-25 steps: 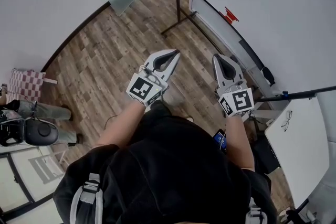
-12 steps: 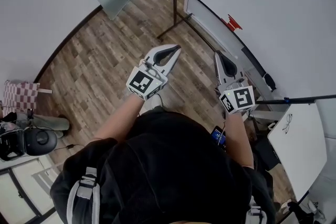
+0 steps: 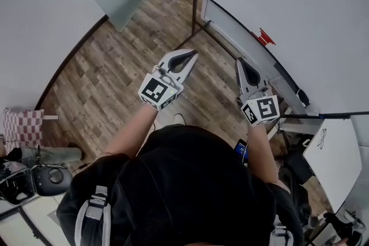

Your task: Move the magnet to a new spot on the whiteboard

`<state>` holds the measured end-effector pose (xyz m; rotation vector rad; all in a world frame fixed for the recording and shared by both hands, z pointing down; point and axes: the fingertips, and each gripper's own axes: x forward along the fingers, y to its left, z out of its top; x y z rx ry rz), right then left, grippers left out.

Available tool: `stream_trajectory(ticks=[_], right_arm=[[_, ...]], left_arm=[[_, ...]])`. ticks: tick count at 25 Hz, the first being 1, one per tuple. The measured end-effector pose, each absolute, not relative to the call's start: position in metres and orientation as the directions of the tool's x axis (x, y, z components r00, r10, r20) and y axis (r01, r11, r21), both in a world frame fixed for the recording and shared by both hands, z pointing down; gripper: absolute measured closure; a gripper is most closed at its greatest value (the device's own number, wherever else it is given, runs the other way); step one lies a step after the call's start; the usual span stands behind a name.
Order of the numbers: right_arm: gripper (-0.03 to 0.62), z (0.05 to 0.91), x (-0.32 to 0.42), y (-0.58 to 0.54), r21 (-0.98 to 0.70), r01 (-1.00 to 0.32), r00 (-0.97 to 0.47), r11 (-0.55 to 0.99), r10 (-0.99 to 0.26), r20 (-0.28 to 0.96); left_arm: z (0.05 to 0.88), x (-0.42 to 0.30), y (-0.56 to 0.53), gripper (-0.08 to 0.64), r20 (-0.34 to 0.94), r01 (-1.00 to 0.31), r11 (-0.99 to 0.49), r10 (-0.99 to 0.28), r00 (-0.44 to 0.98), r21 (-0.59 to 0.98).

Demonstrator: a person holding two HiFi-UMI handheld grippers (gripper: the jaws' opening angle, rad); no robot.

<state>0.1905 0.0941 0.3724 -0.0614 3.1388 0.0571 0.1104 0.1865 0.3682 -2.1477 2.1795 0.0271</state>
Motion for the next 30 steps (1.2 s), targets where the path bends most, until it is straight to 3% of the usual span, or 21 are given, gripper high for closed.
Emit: stream_trajectory(ticks=[14, 30], right_arm=[[0.594, 0.39, 0.124, 0.102, 0.01, -0.084, -0.996, 0.996, -0.084, 0.0], [0.594, 0.4, 0.082, 0.015, -0.001, -0.078, -0.997, 0.997, -0.078, -0.023]], left_arm=[[0.384, 0.035, 0.202, 0.554, -0.058, -0.999, -0.001, -0.998, 0.003, -0.035], [0.394, 0.002, 0.102, 0.554, -0.033, -0.998, -0.033, -0.999, 0.035, -0.052]])
